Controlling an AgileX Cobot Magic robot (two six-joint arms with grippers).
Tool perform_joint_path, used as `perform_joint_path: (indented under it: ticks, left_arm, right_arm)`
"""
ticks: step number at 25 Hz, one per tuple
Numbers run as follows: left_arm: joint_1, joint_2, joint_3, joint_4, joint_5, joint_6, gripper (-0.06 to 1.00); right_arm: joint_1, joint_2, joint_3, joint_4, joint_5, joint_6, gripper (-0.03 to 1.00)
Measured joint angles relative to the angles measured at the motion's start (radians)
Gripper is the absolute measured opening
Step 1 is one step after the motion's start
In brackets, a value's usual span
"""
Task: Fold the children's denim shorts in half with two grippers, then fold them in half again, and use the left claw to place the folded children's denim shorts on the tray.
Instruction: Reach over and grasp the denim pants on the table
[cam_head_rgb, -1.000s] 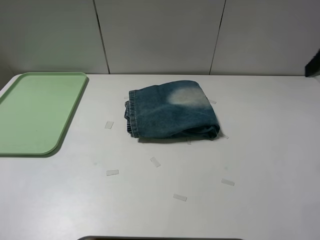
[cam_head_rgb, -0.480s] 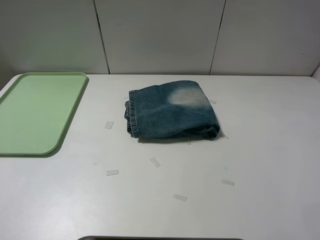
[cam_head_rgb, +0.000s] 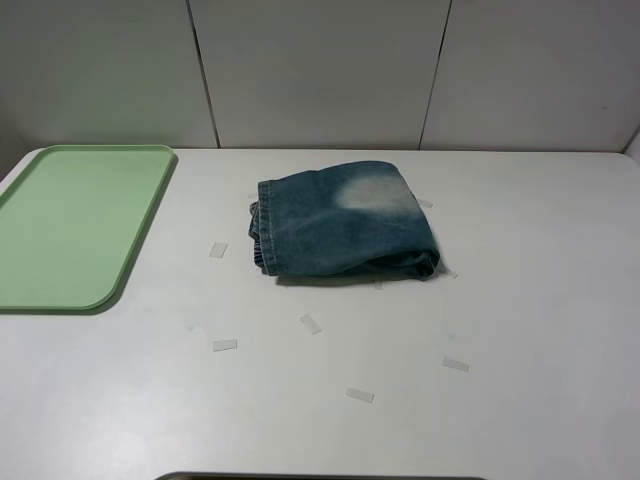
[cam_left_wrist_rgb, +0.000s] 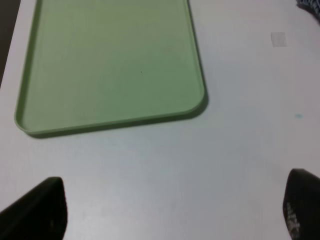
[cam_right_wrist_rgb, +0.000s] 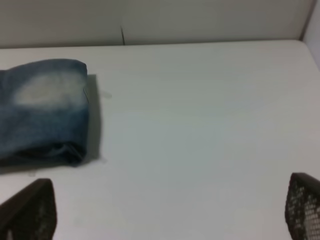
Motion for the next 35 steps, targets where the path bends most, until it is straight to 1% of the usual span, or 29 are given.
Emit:
perform_joint_path:
  ticks: [4, 10, 35]
  left_arm:
    - [0.0, 0.0, 0.0, 0.0, 0.0, 0.0, 0.85]
    - [0.0, 0.0, 0.0, 0.0, 0.0, 0.0, 0.85]
    - [0.0, 0.0, 0.0, 0.0, -0.001, 0.0, 0.85]
  right_arm:
    - [0.0, -0.068, 0.06, -0.021, -0.001, 0.022, 0.69]
    - [0.0, -0.162, 0.15, 0.007, 0.002, 0.022, 0.69]
    - [0.0, -0.17, 0.151, 0.015, -0.001, 0.022, 0.69]
